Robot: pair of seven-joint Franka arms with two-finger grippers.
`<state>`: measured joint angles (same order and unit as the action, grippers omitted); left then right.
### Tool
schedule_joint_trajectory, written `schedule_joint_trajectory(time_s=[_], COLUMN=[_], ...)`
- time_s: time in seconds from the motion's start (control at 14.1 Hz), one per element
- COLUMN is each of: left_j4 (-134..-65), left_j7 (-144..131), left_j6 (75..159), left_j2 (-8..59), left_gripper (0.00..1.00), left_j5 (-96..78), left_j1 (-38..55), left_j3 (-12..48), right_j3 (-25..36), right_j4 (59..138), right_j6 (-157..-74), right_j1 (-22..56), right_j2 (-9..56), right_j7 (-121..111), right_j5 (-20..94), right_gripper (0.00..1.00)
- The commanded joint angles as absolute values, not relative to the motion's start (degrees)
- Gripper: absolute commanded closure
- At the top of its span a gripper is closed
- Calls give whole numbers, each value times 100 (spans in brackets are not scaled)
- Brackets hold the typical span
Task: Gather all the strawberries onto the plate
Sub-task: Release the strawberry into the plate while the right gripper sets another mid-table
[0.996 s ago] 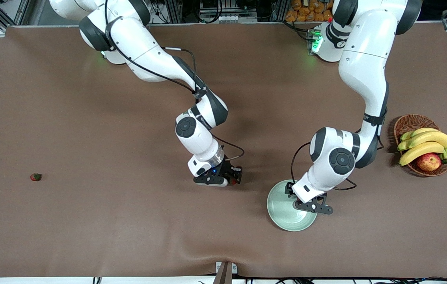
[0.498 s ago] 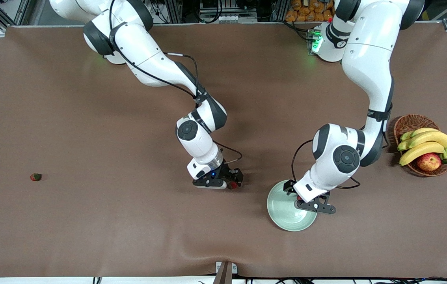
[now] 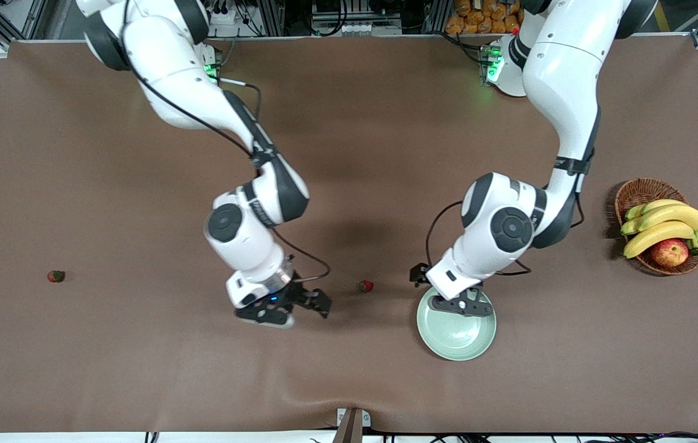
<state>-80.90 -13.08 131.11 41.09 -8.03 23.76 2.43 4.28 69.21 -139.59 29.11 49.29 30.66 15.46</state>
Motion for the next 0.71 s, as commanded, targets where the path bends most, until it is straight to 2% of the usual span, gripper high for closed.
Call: schedule_joint_trajectory(time_s=[0.0,0.07,0.28,0.64], left_j4=[-7919,-7919,-7945,-7963], left_j7=[-1406,-1398,-1398,-1327], left_j6=[13410,13569,14307,15055], left_j2=[4192,4218,4411,4789], left_gripper=[0,0,0,0], left_j5=[-844,-844,-826,-782], left_j1=[2592,2671,2961,3172], left_j3=[255,255,246,246], right_j3=[351,456,711,958], right_j4=[7496,7680,8410,8429], right_j6=[-12829,-12527,-12568,-12629], right_j1=[2297,2007,1111,-297], right_j2=[4212,4062,3771,3972], right_j7=[2447,2026,943,-130], right_j5=[1450,1441,1407,1205], right_gripper=[0,0,0,0])
